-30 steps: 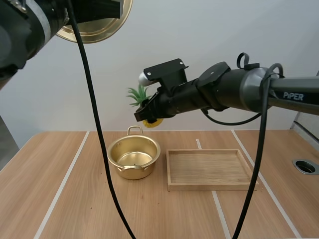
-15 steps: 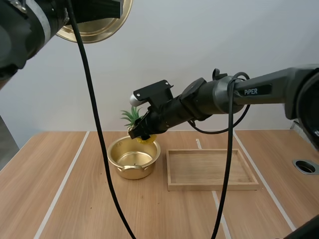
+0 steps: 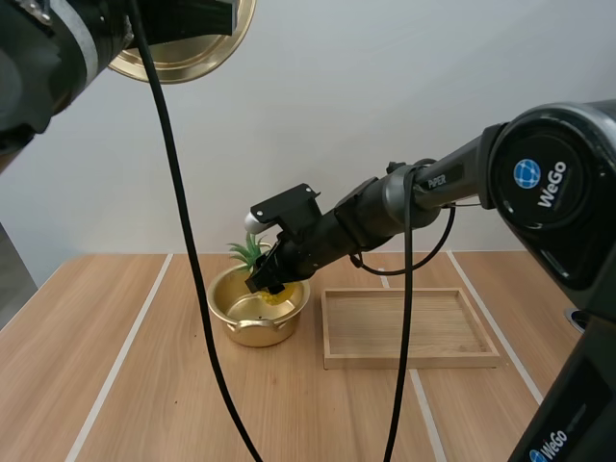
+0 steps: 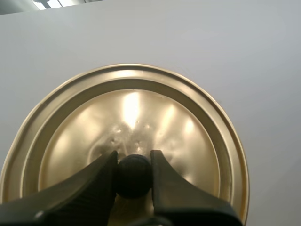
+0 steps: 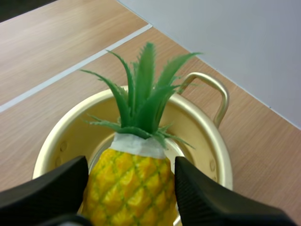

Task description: Open the pot, put the pineapple inside, and close it

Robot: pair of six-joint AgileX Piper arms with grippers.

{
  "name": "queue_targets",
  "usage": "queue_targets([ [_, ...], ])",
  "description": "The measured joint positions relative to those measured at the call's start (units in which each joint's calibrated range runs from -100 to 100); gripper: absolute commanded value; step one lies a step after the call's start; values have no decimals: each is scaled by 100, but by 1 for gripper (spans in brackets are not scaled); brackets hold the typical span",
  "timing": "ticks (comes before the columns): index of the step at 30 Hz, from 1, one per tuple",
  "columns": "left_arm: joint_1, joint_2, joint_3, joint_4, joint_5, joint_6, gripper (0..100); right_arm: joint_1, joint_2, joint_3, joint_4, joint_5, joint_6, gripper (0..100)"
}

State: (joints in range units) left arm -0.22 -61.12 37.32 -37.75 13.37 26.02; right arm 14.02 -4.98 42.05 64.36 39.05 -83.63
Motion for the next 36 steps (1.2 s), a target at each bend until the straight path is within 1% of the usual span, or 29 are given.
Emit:
queue_targets([
  [5,0,0,0,0,0,0,0,0,195,0,182,116,-197,0],
  [14,0,0,0,0,0,0,0,0,525,0,306,138,-531,0],
  [21,0,0,0,0,0,0,0,0,732,0,749,138,-939,0],
  [36,0,0,0,0,0,0,0,0,1041,-28,1015,121,-1189,0],
])
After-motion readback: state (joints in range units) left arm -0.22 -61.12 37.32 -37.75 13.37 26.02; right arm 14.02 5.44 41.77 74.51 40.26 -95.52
